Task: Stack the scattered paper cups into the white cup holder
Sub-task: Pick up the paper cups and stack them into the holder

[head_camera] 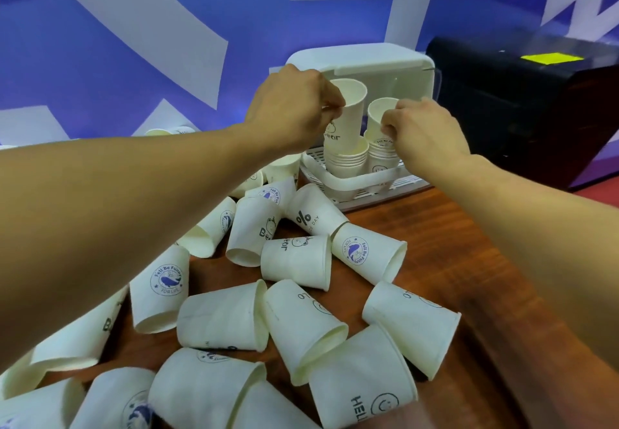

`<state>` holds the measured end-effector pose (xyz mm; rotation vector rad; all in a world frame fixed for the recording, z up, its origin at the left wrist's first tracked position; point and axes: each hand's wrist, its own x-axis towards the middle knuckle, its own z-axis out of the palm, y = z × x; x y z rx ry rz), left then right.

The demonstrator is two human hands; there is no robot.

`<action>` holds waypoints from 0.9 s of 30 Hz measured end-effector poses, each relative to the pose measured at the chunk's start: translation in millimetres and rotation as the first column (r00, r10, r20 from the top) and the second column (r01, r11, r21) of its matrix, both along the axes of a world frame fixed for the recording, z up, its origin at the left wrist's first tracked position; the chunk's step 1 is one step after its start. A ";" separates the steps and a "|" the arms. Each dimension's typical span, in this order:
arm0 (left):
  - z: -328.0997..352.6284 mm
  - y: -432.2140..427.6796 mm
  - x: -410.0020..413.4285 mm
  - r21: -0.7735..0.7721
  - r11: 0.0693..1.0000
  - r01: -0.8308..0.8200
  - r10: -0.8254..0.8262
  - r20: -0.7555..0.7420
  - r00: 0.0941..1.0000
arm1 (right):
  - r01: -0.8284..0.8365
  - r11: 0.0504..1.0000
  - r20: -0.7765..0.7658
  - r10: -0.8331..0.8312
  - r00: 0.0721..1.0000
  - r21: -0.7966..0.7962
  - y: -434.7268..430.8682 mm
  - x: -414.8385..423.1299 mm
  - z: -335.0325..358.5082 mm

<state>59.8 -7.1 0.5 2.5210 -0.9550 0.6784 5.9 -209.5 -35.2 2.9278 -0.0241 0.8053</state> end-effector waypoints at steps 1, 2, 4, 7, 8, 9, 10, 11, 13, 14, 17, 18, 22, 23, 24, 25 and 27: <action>-1.0 -0.5 0.9 -0.007 1.000 0.001 -0.001 0.004 1.000 | -0.002 1.000 -0.013 0.003 1.000 0.003 -0.5 0.0 -2.2; -2.6 -1.2 1.3 -0.012 1.000 0.003 -0.003 0.005 1.000 | -0.006 1.000 -0.031 0.006 0.999 0.005 -1.2 0.1 -4.3; -7.2 -2.9 0.7 0.000 1.000 0.009 -0.009 0.001 1.000 | -0.006 1.000 -0.076 0.008 0.997 0.021 -2.7 0.4 -7.5; -12.9 -7.4 -1.2 0.058 0.998 0.016 -0.016 0.007 1.000 | 0.000 1.000 -0.122 0.002 0.992 0.015 -5.7 1.6 -12.3; -14.1 -9.3 -2.0 0.078 0.997 0.012 -0.012 0.009 1.000 | -0.004 1.000 -0.134 0.004 0.991 -0.005 -6.2 1.7 -14.1; -15.4 -11.0 -2.4 0.091 0.996 0.005 -0.006 0.002 1.000 | -0.010 1.000 -0.146 0.008 0.989 -0.014 -6.3 1.9 -15.9; -17.4 -12.6 -2.5 0.097 0.995 0.000 0.002 -0.015 1.000 | -0.016 1.000 -0.156 0.014 0.988 -0.008 -5.8 1.8 -17.6; -20.5 -14.2 -1.6 0.100 0.995 -0.006 0.011 -0.042 0.999 | -0.019 1.000 -0.165 0.020 0.986 0.007 -4.7 1.5 -18.8; -28.1 -16.7 0.9 0.113 0.994 -0.013 0.024 -0.099 0.995 | -0.020 0.999 -0.176 0.026 0.984 0.034 -2.3 1.4 -20.7; -32.2 -17.9 2.4 0.127 0.992 -0.011 0.026 -0.117 0.993 | -0.021 0.999 -0.176 0.028 0.984 0.042 -1.4 1.5 -21.3; -41.7 -21.4 4.3 0.172 0.985 0.004 0.020 -0.138 0.990 | -0.011 0.999 -0.164 0.019 0.986 0.050 -0.1 2.3 -22.6; -43.5 -22.4 4.3 0.178 0.984 0.006 0.019 -0.140 0.990 | -0.010 0.999 -0.158 0.018 0.987 0.054 -0.7 2.6 -23.3; -45.6 -26.1 3.7 0.195 0.981 0.008 0.018 -0.132 0.991 | -0.012 0.999 -0.124 0.016 0.992 0.040 -5.0 4.0 -27.8; -44.6 -26.3 3.8 0.196 0.980 0.011 0.018 -0.144 0.989 | -0.009 0.999 -0.123 0.014 0.992 0.034 -5.0 4.4 -28.9; -43.2 -26.4 3.3 0.197 0.980 0.016 0.016 -0.158 0.987 | -0.002 1.000 -0.125 0.006 0.992 0.029 -5.1 4.7 -29.3; -41.9 -26.2 1.9 0.197 0.980 0.018 0.017 -0.173 0.985 | 0.012 1.000 -0.128 -0.009 0.992 0.020 -4.7 4.7 -29.3; -41.0 -23.4 -4.4 0.185 0.983 -0.003 0.037 -0.184 0.982 | 0.037 0.999 -0.115 -0.036 0.993 0.002 -1.9 3.0 -28.0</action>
